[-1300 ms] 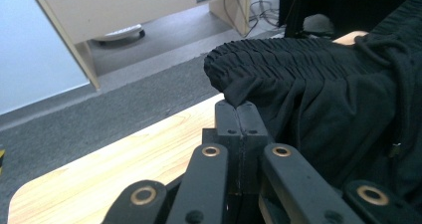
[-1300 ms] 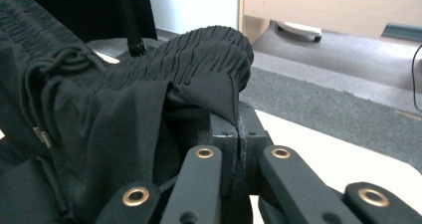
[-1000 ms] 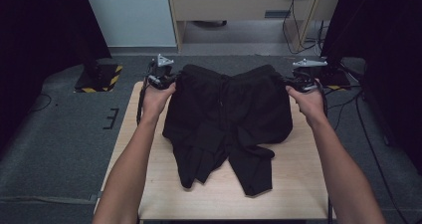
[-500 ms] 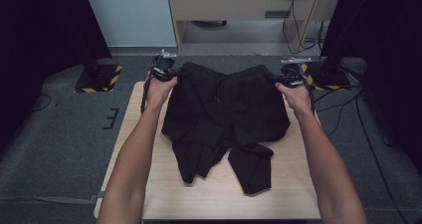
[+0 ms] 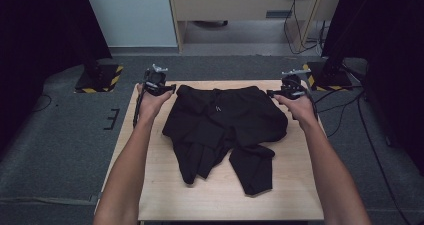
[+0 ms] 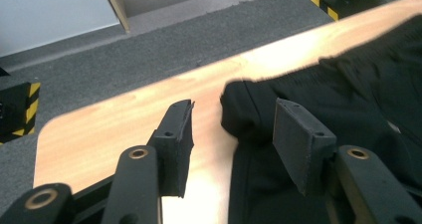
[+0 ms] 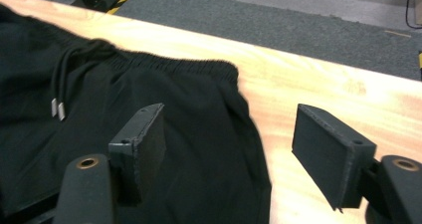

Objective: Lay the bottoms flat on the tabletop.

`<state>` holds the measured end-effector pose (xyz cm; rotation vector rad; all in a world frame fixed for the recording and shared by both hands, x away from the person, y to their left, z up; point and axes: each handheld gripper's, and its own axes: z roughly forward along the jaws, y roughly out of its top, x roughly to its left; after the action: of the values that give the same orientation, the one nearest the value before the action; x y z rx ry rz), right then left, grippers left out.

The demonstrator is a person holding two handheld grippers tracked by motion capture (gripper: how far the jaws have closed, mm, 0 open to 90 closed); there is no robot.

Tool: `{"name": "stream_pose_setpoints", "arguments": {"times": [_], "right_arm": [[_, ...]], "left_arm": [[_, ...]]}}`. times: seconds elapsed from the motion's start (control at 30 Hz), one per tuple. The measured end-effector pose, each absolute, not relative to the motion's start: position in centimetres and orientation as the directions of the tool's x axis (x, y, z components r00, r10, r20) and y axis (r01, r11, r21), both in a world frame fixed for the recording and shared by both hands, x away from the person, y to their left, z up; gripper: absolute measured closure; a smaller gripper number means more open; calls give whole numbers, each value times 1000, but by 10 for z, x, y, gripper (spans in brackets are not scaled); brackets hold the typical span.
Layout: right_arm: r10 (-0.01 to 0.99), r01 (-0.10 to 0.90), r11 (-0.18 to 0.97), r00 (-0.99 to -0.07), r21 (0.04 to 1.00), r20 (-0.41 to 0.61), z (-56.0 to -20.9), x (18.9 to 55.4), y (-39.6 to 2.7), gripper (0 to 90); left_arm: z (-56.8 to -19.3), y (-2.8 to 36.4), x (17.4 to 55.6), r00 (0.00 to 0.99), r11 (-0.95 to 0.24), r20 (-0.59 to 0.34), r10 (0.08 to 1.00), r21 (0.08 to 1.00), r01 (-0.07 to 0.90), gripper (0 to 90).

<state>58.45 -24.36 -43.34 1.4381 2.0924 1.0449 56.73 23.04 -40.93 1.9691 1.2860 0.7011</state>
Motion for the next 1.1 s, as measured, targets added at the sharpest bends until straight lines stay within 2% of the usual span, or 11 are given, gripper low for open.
{"name": "stream_pose_setpoints", "arguments": {"times": [0.53, 0.73, 1.1], "right_arm": [[897, 592, 218, -436, 776, 80, -436, 513, -248, 464], [883, 594, 231, -460, 771, 90, -447, 491, -250, 539], [871, 578, 251, -485, 776, 80, -463, 462, -243, 622]], "left_arm": [[-431, 229, 485, 435, -272, 21, 900, 809, 522, 477], [-441, 221, 466, 469, -274, 5, 883, 818, 507, 454], [-458, 218, 440, 491, -251, -29, 871, 833, 493, 428]]}}
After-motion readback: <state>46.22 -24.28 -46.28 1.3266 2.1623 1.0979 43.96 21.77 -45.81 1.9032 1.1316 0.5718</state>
